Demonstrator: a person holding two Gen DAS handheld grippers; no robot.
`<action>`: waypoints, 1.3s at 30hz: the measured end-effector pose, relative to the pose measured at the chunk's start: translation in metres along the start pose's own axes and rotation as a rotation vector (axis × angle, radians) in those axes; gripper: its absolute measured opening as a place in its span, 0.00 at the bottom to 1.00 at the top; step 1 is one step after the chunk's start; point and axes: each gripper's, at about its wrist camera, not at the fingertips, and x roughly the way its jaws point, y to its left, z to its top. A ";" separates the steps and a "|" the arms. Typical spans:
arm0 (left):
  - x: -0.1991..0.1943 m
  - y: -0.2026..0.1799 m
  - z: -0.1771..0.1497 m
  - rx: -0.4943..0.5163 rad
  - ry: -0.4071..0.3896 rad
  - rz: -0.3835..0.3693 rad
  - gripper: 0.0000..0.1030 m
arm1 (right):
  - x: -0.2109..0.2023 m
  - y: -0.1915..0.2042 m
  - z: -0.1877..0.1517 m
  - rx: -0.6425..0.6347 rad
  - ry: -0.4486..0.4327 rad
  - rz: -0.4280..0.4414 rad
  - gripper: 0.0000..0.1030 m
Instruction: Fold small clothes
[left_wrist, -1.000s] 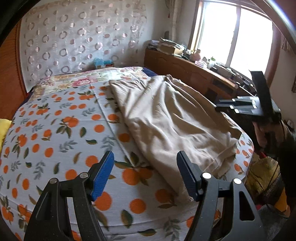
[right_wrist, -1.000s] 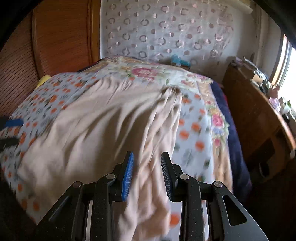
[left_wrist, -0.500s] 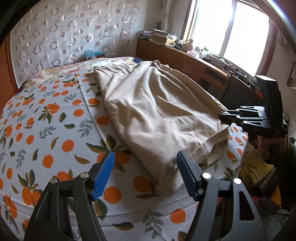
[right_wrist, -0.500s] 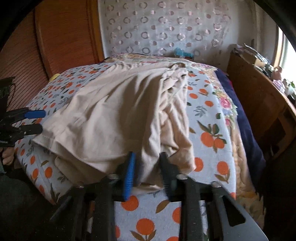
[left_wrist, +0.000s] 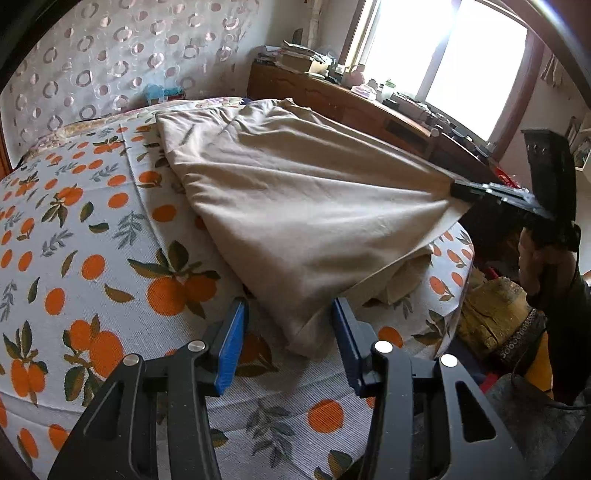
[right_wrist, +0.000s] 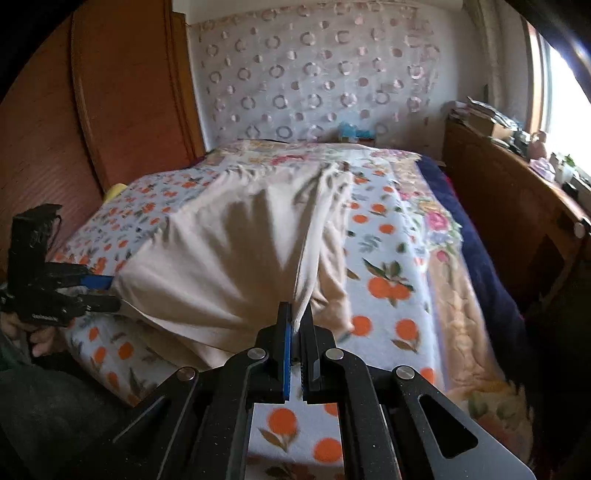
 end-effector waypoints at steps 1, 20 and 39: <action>0.000 0.000 0.000 0.000 0.000 -0.002 0.43 | 0.002 -0.001 -0.003 0.005 0.011 -0.001 0.03; -0.028 -0.015 -0.003 0.051 -0.042 -0.027 0.03 | 0.012 0.009 -0.007 -0.002 0.065 -0.043 0.03; -0.020 -0.012 -0.007 0.038 -0.024 -0.011 0.03 | 0.052 -0.003 0.001 0.058 0.094 -0.004 0.48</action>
